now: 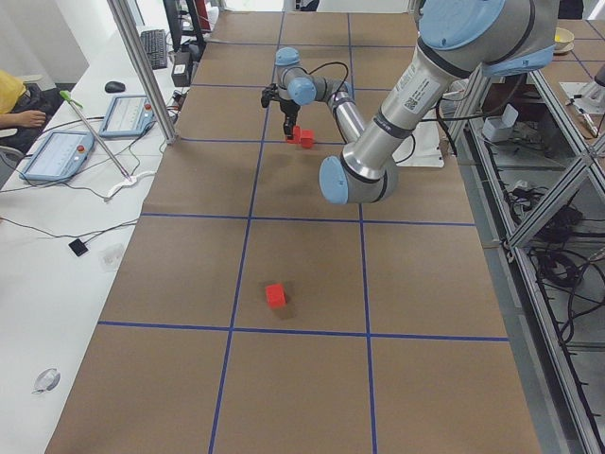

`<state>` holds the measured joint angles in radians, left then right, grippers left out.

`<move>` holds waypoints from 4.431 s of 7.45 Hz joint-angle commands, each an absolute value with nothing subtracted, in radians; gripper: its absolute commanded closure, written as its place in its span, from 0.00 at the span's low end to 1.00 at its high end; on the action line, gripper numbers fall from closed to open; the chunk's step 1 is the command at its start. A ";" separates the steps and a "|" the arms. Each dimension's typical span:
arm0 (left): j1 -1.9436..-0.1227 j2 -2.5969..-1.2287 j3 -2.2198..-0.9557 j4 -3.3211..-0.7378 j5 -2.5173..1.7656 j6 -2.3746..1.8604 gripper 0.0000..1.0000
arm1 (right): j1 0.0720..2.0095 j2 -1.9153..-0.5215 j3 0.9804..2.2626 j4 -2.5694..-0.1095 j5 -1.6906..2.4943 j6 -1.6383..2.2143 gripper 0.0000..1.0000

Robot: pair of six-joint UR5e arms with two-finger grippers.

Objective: Form red blocks into L shape at center
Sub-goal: 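Carry the cube with the left gripper beside the center cube, nearer the robot, then lower the cube against the center cube and open the left gripper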

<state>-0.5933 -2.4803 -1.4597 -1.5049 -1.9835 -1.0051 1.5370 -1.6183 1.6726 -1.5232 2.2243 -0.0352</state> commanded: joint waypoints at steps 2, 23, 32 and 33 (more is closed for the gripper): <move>-0.580 -2.594 -1.223 -1.635 -1.982 -1.092 0.68 | 1.537 -1.618 1.667 -1.523 2.224 -0.035 0.01; -0.537 -2.568 -1.215 -1.652 -1.965 -1.167 0.59 | 1.537 -1.617 1.666 -1.522 2.224 -0.035 0.01; -0.538 -2.560 -1.215 -1.652 -1.965 -1.154 0.01 | 1.537 -1.615 1.666 -1.522 2.224 -0.035 0.01; -0.549 -2.562 -1.235 -1.649 -1.967 -1.140 0.01 | 1.537 -1.615 1.666 -1.522 2.224 -0.035 0.01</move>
